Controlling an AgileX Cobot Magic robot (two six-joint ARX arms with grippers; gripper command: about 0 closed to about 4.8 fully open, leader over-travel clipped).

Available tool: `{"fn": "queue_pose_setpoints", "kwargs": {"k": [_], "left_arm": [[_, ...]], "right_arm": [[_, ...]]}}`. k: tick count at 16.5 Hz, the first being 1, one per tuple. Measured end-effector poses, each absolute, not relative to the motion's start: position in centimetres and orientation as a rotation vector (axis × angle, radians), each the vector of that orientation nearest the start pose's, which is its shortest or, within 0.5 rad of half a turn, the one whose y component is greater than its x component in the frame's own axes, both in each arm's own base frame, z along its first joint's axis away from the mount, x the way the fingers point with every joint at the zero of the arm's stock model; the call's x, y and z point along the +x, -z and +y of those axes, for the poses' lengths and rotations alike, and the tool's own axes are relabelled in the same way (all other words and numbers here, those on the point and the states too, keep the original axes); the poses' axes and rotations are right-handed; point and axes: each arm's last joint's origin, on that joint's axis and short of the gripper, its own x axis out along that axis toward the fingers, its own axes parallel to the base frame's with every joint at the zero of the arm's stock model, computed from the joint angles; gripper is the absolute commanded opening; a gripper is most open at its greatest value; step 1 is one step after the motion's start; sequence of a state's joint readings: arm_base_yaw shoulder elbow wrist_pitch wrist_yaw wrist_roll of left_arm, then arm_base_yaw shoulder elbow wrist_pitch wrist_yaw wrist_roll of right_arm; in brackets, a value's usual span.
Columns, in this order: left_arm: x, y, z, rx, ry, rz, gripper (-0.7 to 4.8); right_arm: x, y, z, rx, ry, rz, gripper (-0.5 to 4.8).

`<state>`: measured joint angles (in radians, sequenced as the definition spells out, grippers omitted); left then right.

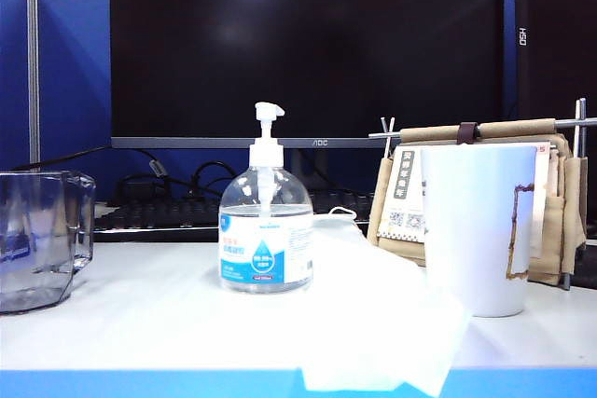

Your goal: Swap the positions of the transparent plastic cup and the white ceramic cup.

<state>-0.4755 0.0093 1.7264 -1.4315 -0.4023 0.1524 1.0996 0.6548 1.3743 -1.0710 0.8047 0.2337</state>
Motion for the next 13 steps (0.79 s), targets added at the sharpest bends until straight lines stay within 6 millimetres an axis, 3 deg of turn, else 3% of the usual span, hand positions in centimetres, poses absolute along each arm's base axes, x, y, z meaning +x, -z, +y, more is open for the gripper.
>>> {"fn": "queue_pose_setpoints", "kwargs": {"k": [1,2,5,6,10,13], "left_arm": [[-21.2,-36.7,12.3,0.034,0.077,-0.26,0.79],[-19.3,-36.9,12.0,0.044,0.128,-0.222,0.78],[-14.8,-36.3,10.2,0.103,0.272,-0.087,0.78],[-12.0,-35.7,8.4,0.137,0.333,-0.011,0.78],[-3.3,-32.1,2.3,0.118,0.499,0.104,0.78],[2.2,-28.9,-1.5,-0.021,0.58,-0.01,0.75]], "right_arm": [[3.5,-42.8,2.2,-0.035,-0.258,0.233,-0.06],[3.6,-38.9,2.4,0.016,-0.264,0.216,-0.06],[4.3,-33.0,4.1,0.084,-0.316,0.187,-0.06],[4.7,-30.1,4.9,0.084,-0.321,0.188,-0.06],[5.7,-24.2,7.0,0.029,-0.353,0.249,-0.06],[6.4,-20.4,8.2,0.086,-0.329,0.198,-0.06]]}}
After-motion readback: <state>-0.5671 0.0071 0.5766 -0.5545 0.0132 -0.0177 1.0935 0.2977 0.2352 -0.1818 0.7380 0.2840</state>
